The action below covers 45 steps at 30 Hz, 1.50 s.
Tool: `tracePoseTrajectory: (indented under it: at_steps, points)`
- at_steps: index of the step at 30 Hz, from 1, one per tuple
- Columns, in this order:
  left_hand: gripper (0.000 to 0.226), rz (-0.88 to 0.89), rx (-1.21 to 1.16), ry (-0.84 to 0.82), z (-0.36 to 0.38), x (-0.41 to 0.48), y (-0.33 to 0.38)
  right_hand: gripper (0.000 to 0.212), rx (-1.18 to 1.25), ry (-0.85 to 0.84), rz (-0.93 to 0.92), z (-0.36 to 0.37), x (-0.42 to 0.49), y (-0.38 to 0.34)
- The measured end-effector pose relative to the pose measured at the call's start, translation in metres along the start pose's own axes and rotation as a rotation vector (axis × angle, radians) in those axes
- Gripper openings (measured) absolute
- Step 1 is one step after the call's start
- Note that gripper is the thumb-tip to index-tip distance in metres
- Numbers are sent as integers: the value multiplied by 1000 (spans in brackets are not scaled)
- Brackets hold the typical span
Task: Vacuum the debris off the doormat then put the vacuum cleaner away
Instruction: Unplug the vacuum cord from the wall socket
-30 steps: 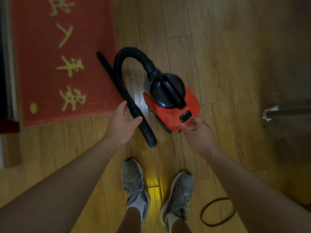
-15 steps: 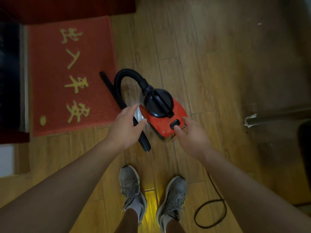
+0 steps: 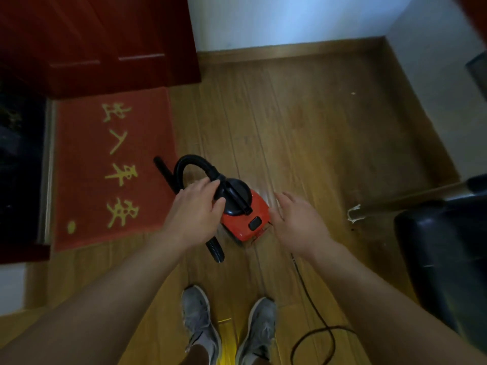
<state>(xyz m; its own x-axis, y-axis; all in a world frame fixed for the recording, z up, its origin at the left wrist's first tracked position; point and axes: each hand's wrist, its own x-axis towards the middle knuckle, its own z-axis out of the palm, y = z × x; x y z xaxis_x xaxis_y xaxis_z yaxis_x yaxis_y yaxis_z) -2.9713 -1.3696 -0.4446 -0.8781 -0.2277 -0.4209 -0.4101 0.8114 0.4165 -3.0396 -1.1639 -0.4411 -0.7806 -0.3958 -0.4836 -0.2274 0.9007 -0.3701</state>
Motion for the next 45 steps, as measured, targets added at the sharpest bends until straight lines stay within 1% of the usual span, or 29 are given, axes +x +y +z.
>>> tracePoseTrajectory:
  at_steps: [7,13,16,20,25,33,40,45]
  points:
    - [55,29,84,-65,-54,-25,26,49,-79,49,-12,-54,-33,-22]
    - [55,48,144,-66,-100,-62,49,43,-145,86,-10,-101,-70,-43]
    - [54,25,132,-72,-127,-83,65,43,-162,120,-3,-124,-89,-50]
    - [50,3,145,-42,-166,-112,88,44,-172,132,11,-158,-116,-64]
    - [53,1,183,-11,-207,-145,112,46,-161,144,-10,-197,-148,-85]
    - [56,-12,203,25,-259,-188,152,42,-107,189,-70,-247,-196,-111]
    - [56,-24,213,88,-287,-227,184,39,-92,218,-118,-279,-231,-114]
    - [55,-19,237,111,-293,-245,200,32,-76,254,-136,-295,-246,-109]
